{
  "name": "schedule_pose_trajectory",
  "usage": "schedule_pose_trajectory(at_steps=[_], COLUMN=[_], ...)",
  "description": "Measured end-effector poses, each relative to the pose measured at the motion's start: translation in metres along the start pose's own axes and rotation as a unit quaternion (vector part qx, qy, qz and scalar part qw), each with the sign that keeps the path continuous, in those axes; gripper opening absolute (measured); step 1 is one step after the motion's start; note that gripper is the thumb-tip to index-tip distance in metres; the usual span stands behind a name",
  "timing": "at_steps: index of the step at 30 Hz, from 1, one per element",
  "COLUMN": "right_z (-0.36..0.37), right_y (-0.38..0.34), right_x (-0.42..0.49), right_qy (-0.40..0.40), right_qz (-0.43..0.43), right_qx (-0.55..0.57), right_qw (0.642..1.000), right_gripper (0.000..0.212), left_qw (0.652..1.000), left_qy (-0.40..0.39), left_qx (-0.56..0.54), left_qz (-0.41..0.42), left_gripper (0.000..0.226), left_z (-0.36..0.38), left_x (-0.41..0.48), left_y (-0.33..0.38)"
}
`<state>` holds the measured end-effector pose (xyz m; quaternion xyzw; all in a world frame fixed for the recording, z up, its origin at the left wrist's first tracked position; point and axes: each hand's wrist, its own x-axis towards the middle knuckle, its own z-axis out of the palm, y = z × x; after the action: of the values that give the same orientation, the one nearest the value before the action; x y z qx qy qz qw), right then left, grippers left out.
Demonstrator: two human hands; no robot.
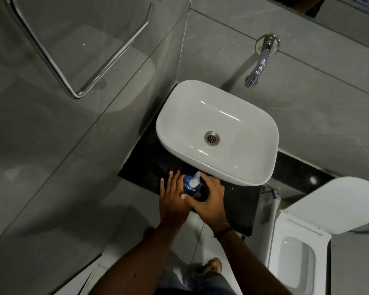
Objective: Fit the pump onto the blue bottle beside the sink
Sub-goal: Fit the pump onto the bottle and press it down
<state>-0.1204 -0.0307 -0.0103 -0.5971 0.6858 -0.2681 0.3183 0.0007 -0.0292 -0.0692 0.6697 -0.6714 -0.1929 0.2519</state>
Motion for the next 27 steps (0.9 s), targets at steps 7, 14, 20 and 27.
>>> schedule_pose_trajectory(at_steps=[7, 14, 20, 27], right_z=[-0.004, -0.008, -0.002, 0.005], right_y=[0.0, 0.0, -0.005, -0.019], right_x=[0.005, 0.02, 0.024, 0.02], right_qy=[0.017, 0.024, -0.034, 0.02], right_qz=[-0.012, -0.021, 0.038, 0.094], right_qx=[0.012, 0.045, 0.002, 0.023], right_qw=[1.0, 0.998, 0.999, 0.995], right_gripper=[0.056, 0.044, 0.038, 0.051], left_qw=[1.0, 1.0, 1.0, 1.0], left_qy=[-0.006, 0.015, 0.002, -0.011], left_qx=[-0.003, -0.01, -0.001, 0.009], left_qz=[-0.005, -0.011, 0.001, 0.002], left_gripper=[0.059, 0.062, 0.068, 0.065], left_z=[0.002, 0.0, 0.003, 0.004], left_x=[0.002, 0.004, 0.001, 0.002], left_y=[-0.002, 0.0, -0.004, -0.005])
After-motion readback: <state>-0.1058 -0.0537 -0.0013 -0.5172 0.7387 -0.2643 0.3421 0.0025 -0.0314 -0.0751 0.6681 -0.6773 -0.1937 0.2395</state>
